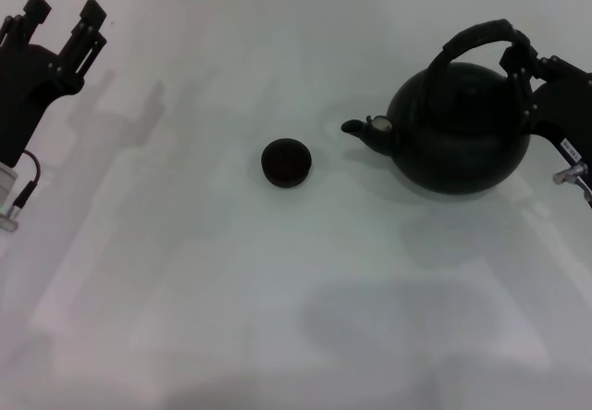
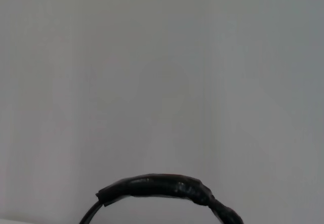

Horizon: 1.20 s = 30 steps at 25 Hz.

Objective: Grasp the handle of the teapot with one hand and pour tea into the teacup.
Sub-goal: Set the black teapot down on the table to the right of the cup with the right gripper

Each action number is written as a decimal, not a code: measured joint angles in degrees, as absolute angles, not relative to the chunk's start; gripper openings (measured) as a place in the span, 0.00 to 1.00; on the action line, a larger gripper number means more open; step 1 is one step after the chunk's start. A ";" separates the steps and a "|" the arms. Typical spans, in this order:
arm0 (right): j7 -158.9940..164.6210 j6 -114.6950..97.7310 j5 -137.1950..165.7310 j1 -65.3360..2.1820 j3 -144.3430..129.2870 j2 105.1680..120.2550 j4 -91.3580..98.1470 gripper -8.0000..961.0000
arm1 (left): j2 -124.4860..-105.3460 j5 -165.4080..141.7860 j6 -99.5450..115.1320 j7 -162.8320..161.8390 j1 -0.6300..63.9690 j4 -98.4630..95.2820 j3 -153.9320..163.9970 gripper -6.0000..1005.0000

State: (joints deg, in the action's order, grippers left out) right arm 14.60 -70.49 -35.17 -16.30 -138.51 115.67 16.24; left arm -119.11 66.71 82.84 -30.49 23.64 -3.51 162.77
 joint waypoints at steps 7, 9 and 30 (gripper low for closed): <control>13.99 -70.49 -35.24 -16.42 -137.70 115.67 14.97 0.13 | -119.09 66.71 82.80 -30.49 23.64 -3.51 162.77 0.77; 13.94 -70.49 -35.25 -16.42 -137.70 115.66 14.96 0.13 | -119.09 66.71 82.79 -30.50 23.64 -3.51 162.77 0.77; 14.02 -69.52 -34.20 -16.85 -139.12 115.58 14.01 0.22 | -119.09 66.71 82.79 -30.43 23.73 -3.51 162.77 0.77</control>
State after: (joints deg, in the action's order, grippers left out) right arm 14.02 -69.52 -34.20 -16.85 -139.12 115.58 14.01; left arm -119.09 66.71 82.79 -30.42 23.73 -3.51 162.77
